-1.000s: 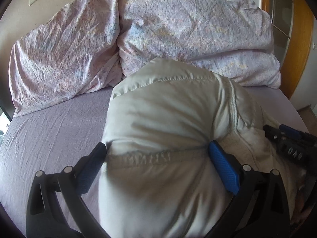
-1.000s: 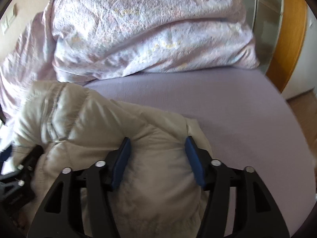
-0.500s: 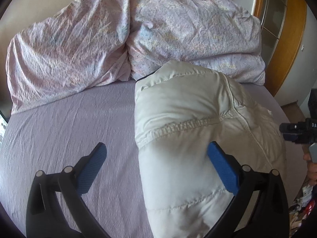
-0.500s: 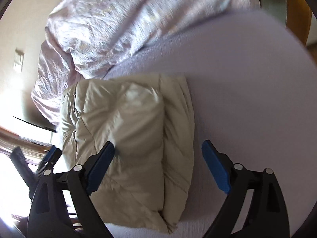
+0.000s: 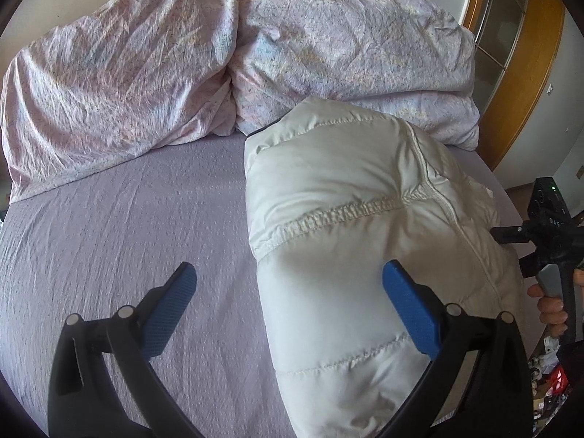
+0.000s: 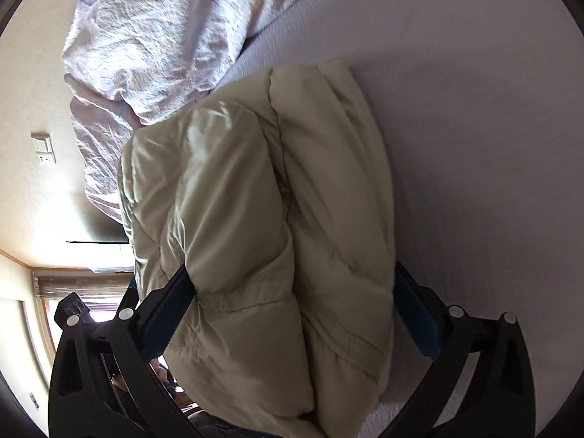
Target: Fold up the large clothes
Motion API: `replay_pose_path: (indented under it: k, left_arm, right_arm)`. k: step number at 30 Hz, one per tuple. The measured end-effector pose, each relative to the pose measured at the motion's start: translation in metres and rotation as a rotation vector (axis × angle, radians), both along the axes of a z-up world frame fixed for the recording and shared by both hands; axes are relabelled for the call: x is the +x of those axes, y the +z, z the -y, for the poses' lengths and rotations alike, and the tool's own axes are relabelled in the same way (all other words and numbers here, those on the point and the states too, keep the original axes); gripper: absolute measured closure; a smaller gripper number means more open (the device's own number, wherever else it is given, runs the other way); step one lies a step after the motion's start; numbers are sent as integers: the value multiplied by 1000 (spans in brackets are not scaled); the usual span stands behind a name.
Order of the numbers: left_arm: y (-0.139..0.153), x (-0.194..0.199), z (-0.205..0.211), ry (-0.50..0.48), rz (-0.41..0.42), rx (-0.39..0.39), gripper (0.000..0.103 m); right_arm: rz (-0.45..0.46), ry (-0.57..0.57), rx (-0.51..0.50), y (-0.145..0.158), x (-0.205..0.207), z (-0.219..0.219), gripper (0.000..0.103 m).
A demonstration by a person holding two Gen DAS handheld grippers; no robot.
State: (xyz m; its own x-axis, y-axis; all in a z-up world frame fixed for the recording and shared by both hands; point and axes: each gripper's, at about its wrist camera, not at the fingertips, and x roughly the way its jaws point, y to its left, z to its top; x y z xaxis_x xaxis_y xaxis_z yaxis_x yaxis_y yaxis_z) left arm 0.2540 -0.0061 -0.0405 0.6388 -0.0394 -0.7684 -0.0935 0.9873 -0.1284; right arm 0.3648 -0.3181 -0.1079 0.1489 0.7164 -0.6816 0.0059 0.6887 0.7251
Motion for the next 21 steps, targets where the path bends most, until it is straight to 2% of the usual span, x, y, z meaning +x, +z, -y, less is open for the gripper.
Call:
replay_pose_path:
  k: [6, 10, 12, 14, 17, 21]
  left_arm:
    - [-2, 3, -7, -13, -15, -38, 2]
    - [-4, 4, -13, -12, -22, -61, 2]
    - [-5, 6, -17, -11, -29, -86, 2]
    - [-7, 8, -23, -7, -40, -126, 2]
    - [-14, 14, -35, 13, -66, -196, 2]
    - [-24, 22, -46, 27, -93, -303, 2]
  right_arm:
    - [-8, 3, 43, -7, 0, -5, 1]
    - [28, 21, 42, -6, -1, -12, 1]
    - [53, 17, 54, -6, -4, -12, 7]
    - [79, 21, 64, -4, -8, -9, 21]
    - [105, 31, 82, -1, -10, -6, 32]
    - [116, 31, 84, 1, -10, -6, 34]
